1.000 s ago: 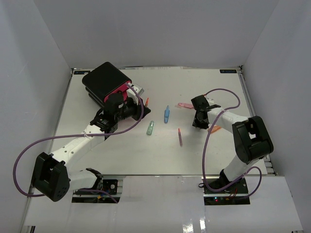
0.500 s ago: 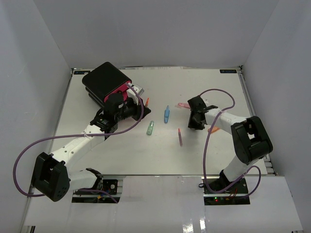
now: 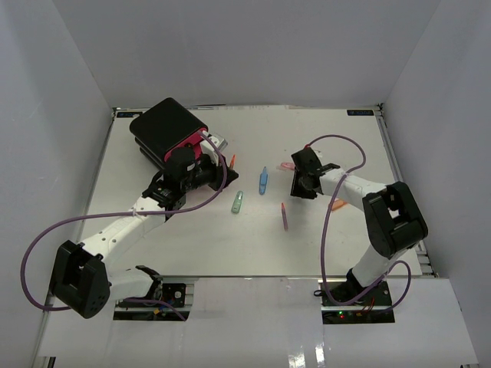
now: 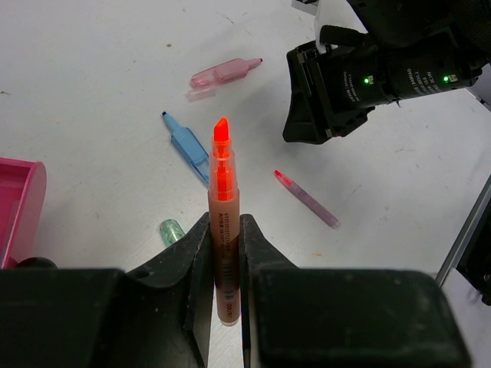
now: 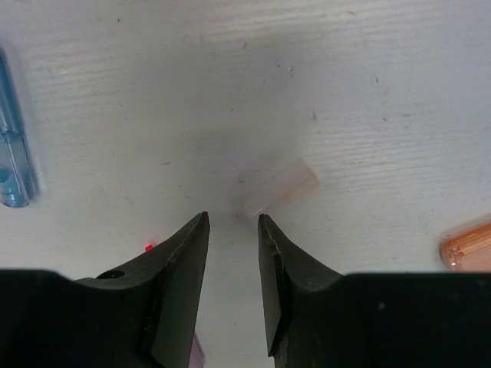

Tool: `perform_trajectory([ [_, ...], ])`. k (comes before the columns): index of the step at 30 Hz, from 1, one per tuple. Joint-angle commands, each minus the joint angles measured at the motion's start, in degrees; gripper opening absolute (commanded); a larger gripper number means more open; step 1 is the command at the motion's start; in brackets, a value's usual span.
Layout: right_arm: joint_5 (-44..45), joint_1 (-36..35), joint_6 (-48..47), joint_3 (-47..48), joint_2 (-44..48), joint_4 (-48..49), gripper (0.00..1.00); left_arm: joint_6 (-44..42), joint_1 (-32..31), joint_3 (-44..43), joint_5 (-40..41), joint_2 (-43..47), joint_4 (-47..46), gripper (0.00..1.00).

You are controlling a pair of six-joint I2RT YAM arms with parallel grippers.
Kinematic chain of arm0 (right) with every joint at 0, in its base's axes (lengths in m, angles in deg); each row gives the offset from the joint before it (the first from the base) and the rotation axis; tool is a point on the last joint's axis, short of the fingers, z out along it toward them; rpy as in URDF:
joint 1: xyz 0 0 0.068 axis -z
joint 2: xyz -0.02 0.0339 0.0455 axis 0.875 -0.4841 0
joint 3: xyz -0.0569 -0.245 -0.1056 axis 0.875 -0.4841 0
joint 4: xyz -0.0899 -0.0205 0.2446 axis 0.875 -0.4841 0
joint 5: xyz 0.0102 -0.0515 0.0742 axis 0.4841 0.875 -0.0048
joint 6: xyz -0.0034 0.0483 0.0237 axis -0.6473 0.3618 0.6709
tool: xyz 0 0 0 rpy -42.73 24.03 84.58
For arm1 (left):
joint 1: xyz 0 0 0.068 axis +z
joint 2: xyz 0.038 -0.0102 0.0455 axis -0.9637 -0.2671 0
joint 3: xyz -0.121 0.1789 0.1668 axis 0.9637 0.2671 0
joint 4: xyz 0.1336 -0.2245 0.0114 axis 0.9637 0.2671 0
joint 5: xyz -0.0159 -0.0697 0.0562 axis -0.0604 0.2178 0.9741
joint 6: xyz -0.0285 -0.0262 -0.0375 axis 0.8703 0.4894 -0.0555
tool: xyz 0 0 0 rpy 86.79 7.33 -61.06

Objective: Sort the stationery into containers
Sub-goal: Close the pen cap on the pen.

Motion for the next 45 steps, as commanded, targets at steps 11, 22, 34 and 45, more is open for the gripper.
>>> perform_trajectory([
  [11, -2.13, -0.31, -5.33, 4.68, -4.03, 4.32, 0.39, -0.30, -0.13, -0.13, -1.00, 0.48, -0.22, 0.21],
  [22, -7.23, -0.22, -30.80, 11.00, -0.78, 0.11, 0.41, -0.56, -0.13, -0.22, -1.09, 0.04, -0.04, 0.22],
  [34, -18.04, 4.43, -56.92, 15.66, -5.69, -8.69, 0.42, -0.74, -0.13, -0.31, -1.35, 0.04, 0.14, 0.22],
  [45, -18.04, 4.96, -62.02, 17.87, -13.08, -9.13, 0.43, -1.09, -0.13, -0.40, -1.35, 0.21, 0.31, 0.22],
])
